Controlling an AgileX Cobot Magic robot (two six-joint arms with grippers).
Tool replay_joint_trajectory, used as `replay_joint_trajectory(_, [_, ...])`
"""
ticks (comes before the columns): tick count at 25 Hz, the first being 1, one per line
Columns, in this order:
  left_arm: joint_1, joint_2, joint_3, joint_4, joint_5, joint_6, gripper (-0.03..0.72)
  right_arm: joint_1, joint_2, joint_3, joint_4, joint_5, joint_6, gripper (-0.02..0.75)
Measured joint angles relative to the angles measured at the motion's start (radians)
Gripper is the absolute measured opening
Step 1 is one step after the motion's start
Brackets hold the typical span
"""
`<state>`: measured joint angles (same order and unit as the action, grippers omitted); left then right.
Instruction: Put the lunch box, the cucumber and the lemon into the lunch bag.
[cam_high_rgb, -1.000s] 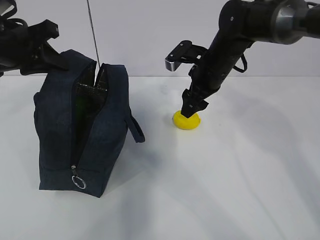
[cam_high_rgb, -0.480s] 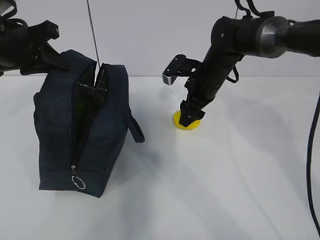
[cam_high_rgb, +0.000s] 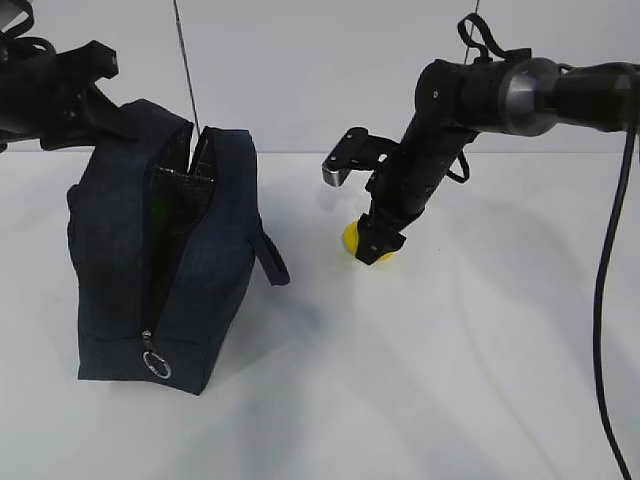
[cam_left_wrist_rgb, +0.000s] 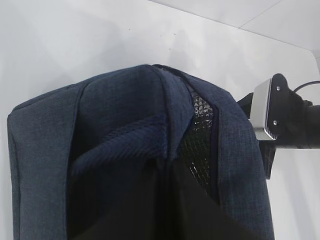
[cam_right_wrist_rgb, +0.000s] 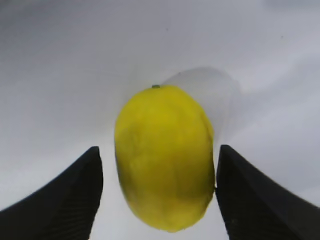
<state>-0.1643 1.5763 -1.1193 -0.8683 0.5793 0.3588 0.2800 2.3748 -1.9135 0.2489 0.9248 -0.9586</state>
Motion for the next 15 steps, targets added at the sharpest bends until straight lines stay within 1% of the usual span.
replay_joint_trajectory(3, [0.0,0.0,0.0,0.0,0.0,0.0,0.008,0.0,0.0,0.0,0.007,-0.004,-0.002,0.451])
replay_joint_trajectory(4, [0.0,0.0,0.0,0.0,0.0,0.0,0.008,0.0,0.0,0.0,0.009,-0.006,-0.002,0.432])
replay_joint_trajectory(11, [0.0,0.0,0.0,0.0,0.0,0.004,0.008,0.0,0.0,0.0,0.009,-0.008,-0.002,0.421])
replay_joint_trajectory(15, [0.0,0.0,0.0,0.0,0.0,0.006,0.008,0.0,-0.028,-0.015,0.009,0.043,0.005,0.421])
